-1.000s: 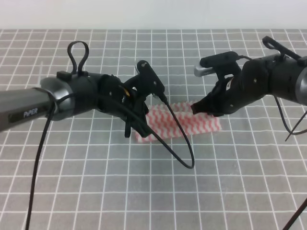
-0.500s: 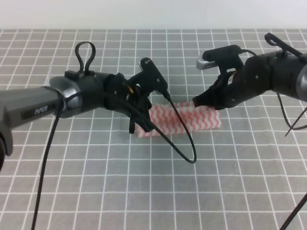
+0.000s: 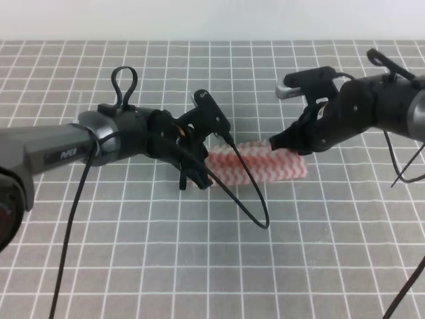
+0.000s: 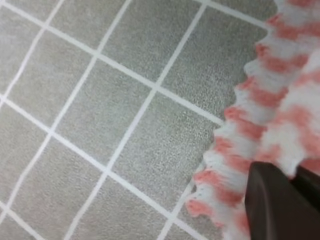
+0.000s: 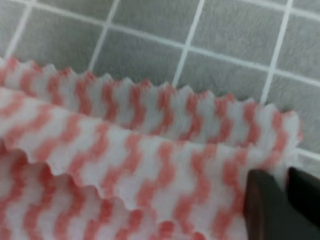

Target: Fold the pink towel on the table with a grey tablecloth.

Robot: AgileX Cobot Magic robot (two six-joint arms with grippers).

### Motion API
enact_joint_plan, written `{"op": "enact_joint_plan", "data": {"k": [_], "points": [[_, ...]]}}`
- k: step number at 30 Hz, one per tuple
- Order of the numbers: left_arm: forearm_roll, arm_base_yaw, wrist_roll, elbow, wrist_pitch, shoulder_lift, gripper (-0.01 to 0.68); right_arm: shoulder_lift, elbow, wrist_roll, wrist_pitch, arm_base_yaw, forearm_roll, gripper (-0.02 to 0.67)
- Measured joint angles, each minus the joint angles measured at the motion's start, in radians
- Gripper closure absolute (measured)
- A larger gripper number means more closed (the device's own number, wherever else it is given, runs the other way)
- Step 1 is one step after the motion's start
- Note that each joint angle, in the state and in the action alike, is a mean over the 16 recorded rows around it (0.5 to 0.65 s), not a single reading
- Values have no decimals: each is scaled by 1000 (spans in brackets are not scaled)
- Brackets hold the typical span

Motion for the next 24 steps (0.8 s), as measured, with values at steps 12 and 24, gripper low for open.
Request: {"op": "enact_joint_plan", "data": {"k": [12,24], "points": [[0,19,-1,0,-63,5,501,23,-64,0,2,-2,-21,414],[-4,37,-2,0,-153,17,399,24,-154,2,174,-11,-44,401]]}}
